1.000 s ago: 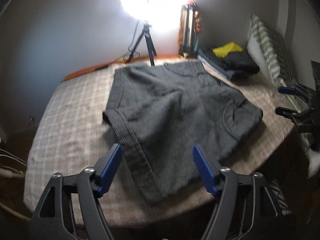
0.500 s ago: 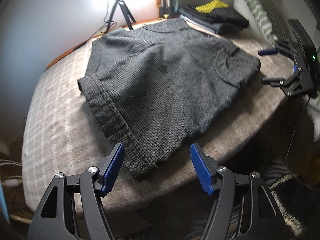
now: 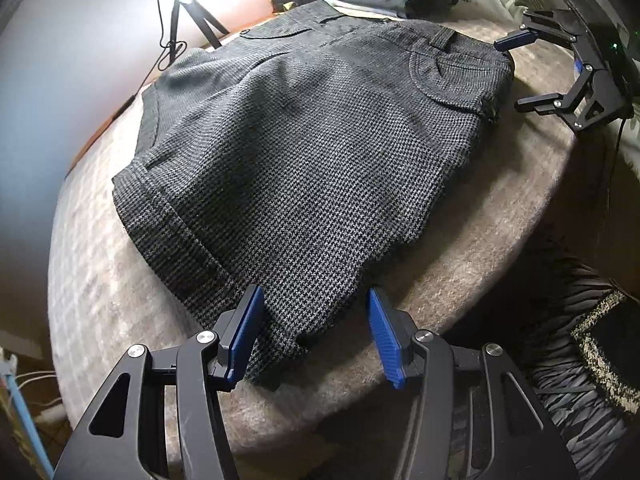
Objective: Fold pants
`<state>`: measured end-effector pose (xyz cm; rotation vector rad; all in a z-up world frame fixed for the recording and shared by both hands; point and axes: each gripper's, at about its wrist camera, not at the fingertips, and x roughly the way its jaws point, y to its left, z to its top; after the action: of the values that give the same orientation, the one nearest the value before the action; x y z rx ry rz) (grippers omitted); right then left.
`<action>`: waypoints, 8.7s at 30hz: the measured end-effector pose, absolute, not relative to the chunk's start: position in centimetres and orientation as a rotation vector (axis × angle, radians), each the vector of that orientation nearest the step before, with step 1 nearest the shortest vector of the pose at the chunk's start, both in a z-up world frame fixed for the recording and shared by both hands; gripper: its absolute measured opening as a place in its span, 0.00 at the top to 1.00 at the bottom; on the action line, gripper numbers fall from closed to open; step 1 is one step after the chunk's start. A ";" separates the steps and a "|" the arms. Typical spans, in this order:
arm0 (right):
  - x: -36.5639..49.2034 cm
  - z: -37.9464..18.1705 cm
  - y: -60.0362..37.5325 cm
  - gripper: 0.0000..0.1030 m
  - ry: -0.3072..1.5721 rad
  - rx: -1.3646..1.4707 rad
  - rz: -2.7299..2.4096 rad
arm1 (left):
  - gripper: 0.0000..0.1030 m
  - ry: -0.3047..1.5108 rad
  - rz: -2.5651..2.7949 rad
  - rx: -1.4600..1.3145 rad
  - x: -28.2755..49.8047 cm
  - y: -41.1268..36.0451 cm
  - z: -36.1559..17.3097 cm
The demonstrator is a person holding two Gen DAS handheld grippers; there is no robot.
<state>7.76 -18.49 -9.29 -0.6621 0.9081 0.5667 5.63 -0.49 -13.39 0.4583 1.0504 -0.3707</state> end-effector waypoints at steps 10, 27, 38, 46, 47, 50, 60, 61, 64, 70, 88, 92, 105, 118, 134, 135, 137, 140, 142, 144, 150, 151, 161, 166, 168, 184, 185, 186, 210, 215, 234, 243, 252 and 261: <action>9.1 -10.0 -17.4 0.42 0.895 -0.683 0.611 | 0.43 1.007 -0.399 0.490 5.6 -0.6 -13.9; 9.2 -6.0 -17.6 0.84 0.796 -0.580 0.559 | 0.96 0.870 -0.429 0.307 6.6 0.3 -7.9; 12.2 -1.9 -17.2 0.88 0.702 -0.520 0.503 | 0.99 0.697 -0.371 0.266 10.1 1.6 -2.7; 15.3 0.4 -16.2 0.88 0.656 -0.527 0.480 | 0.99 0.712 -0.429 0.204 12.3 1.7 -2.4; 15.4 0.3 -16.0 0.88 0.659 -0.537 0.484 | 0.99 0.734 -0.447 0.211 12.0 1.3 -3.0; 15.6 -0.4 -16.0 0.88 0.678 -0.549 0.494 | 0.82 0.815 -0.492 0.192 10.5 0.2 -5.3; 17.3 -2.3 -17.3 0.88 0.729 -0.515 0.467 | 0.40 0.938 -0.488 0.355 5.3 -4.8 -11.4; 17.5 -2.2 -17.3 0.88 0.730 -0.512 0.466 | 0.40 0.945 -0.470 0.372 5.3 -4.9 -11.9; 17.4 -2.1 -17.2 0.88 0.728 -0.514 0.467 | 0.40 0.936 -0.372 0.442 5.9 -4.4 -13.1; 16.6 -1.9 -17.6 0.88 0.727 -0.511 0.466 | 0.81 0.883 -0.376 0.359 7.4 -2.0 -10.8; 21.5 2.3 -17.7 0.89 0.634 -0.506 0.402 | 0.86 0.633 -0.300 0.402 20.6 2.2 1.0; 26.2 2.7 -17.2 0.89 0.633 -0.514 0.371 | 0.86 0.643 -0.268 0.414 24.8 2.5 0.7; 37.2 -4.8 -14.7 0.89 0.794 -0.585 0.336 | 0.86 0.806 -0.224 0.453 35.2 3.1 -7.1; 42.2 -11.2 -14.1 0.89 0.914 -0.621 0.324 | 0.71 0.887 -0.202 0.528 40.1 2.7 -11.9; 43.8 -13.1 -13.9 0.87 0.954 -0.611 0.284 | 0.37 0.851 -0.009 0.431 39.4 9.3 -8.5; 43.8 -13.0 -14.0 0.83 0.953 -0.612 0.279 | 0.37 0.844 -0.007 0.424 38.7 9.6 -8.1; 43.8 -12.6 -14.3 0.63 0.943 -0.611 0.258 | 0.37 0.837 -0.018 0.412 37.2 9.9 -7.6; 43.8 -11.4 -15.6 0.50 0.950 -0.519 0.261 | 0.37 0.842 -0.054 0.379 34.7 9.5 -7.3; 43.1 -10.3 -16.7 0.43 0.952 -0.449 0.263 | 0.37 0.845 -0.073 0.357 33.3 9.3 -7.3; 41.9 -9.4 -17.6 0.39 0.939 -0.406 0.269 | 0.37 0.846 -0.103 0.330 31.4 8.5 -7.2; 35.1 -7.8 -21.1 0.20 0.954 -0.193 0.220 | 0.37 0.874 -0.162 0.225 27.4 7.1 -8.4; 34.0 -7.8 -21.9 0.18 0.963 -0.146 0.209 | 0.37 0.883 -0.161 0.209 27.0 7.2 -8.8; 28.4 -11.1 -27.1 0.17 1.087 0.264 0.160 | 0.28 0.941 -0.011 0.259 26.7 9.5 -12.9; 28.3 -11.7 -27.5 0.17 1.084 0.395 0.175 | 0.27 0.918 0.036 0.235 26.8 10.2 -12.1; 28.5 -12.3 -27.7 0.16 1.092 0.460 0.175 | 0.28 0.894 0.042 0.233 26.1 10.1 -11.4; 29.7 -13.6 -27.3 0.62 1.043 0.663 0.139 | 0.29 0.814 -0.152 0.217 26.2 0.3 -9.6; 29.7 -13.2 -27.1 0.68 1.035 0.639 0.140 | 0.29 0.832 -0.150 0.248 26.3 0.0 -10.3; 29.6 -12.7 -27.0 0.76 1.025 0.615 0.140 | 0.29 0.848 -0.134 0.283 26.5 -0.2 -11.0; 26.6 -13.5 -28.9 0.39 1.022 0.704 0.181 | 0.43 0.982 -0.378 -0.010 14.7 2.7 -9.8; 27.0 -14.0 -28.3 0.36 1.010 0.759 0.174 | 0.45 0.992 -0.370 -0.045 16.5 1.8 -10.8; 29.4 -12.5 -28.1 0.80 0.984 0.620 0.075 | 0.82 0.965 -0.461 -0.088 15.1 3.3 -9.8; 28.7 -14.8 -29.5 0.50 1.008 0.765 0.088 | 0.60 0.843 -0.178 -0.446 17.5 15.9 -7.1; 28.7 -14.7 -28.9 0.41 1.009 0.759 0.094 | 0.57 0.990 -0.079 -0.168 20.1 12.9 -11.1; 28.2 -14.4 -29.8 0.34 1.013 0.737 0.097 | 0.56 0.937 -0.007 -0.021 19.8 11.0 -9.8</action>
<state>28.18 -29.76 -14.40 0.7370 1.0129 0.0972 19.77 11.04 -9.83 -0.0212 0.9375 -0.0070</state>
